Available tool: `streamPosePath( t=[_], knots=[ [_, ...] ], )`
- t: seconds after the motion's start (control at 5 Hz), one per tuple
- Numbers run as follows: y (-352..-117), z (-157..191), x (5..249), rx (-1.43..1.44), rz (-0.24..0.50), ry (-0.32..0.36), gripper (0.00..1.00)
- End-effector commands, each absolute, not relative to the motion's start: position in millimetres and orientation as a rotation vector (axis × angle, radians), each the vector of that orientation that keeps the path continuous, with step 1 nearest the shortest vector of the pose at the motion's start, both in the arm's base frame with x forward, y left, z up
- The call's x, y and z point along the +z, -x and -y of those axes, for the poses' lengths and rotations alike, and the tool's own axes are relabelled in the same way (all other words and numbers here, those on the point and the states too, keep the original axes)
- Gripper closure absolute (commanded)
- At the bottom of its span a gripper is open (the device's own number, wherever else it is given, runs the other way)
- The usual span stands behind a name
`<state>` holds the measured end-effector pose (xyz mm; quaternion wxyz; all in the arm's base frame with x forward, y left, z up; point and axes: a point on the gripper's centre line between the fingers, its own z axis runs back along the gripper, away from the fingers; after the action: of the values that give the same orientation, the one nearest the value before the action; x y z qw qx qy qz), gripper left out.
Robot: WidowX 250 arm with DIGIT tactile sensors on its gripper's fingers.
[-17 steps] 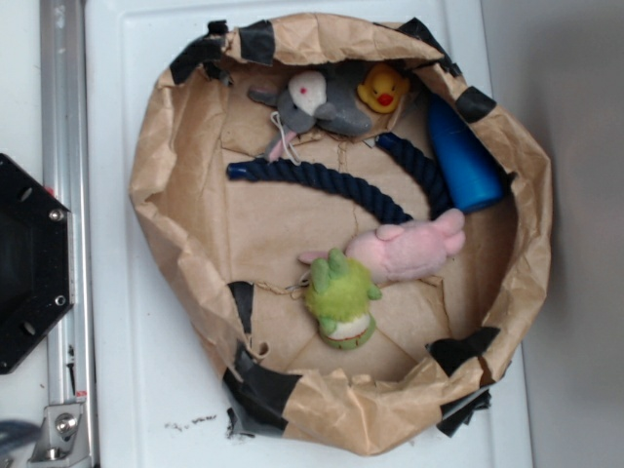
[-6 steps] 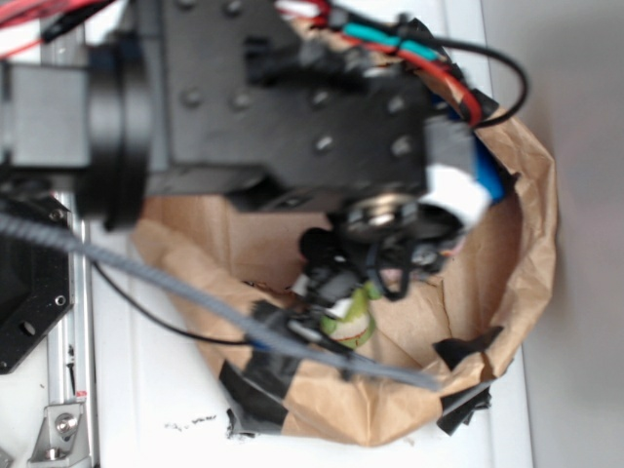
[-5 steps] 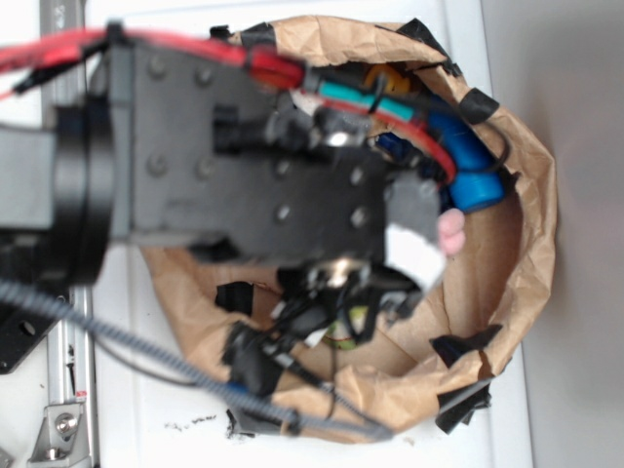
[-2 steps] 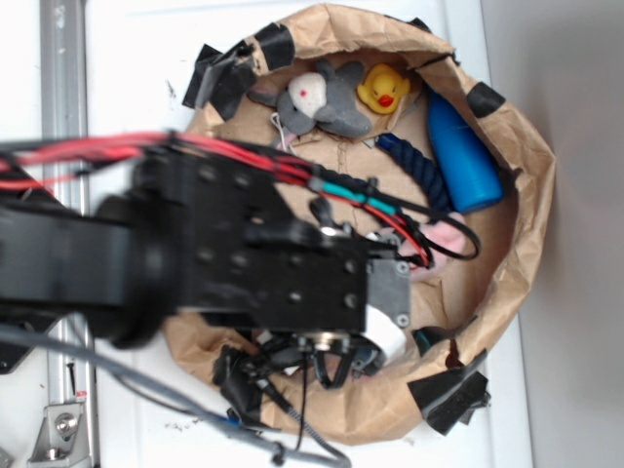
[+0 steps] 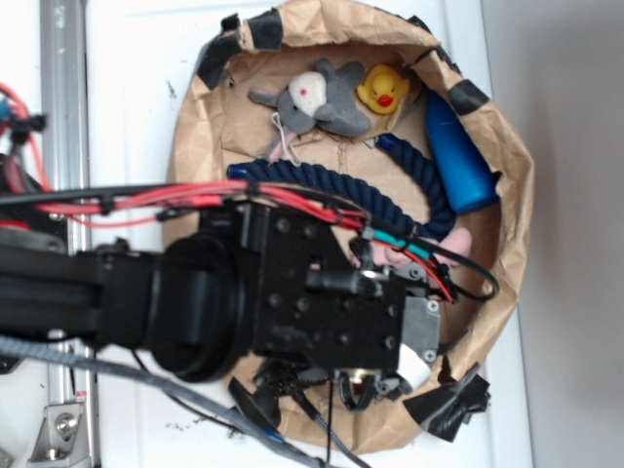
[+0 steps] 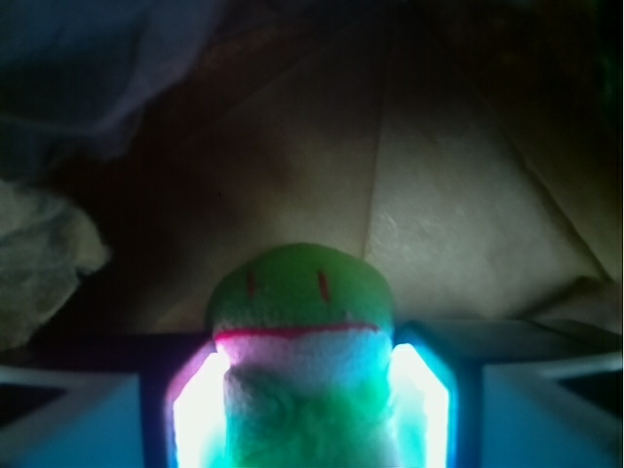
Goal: Grab the green animal.
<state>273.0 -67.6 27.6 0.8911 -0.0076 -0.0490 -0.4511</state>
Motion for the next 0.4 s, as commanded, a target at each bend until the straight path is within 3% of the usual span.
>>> streamPosePath(
  t=[0.0,0.2],
  knots=[
    [-273.0,9.9,100.6,-0.654,0.163,-0.032,1.00],
    [-266.3,-12.6,150.2,-0.515,0.099,-0.057,1.00]
  ],
)
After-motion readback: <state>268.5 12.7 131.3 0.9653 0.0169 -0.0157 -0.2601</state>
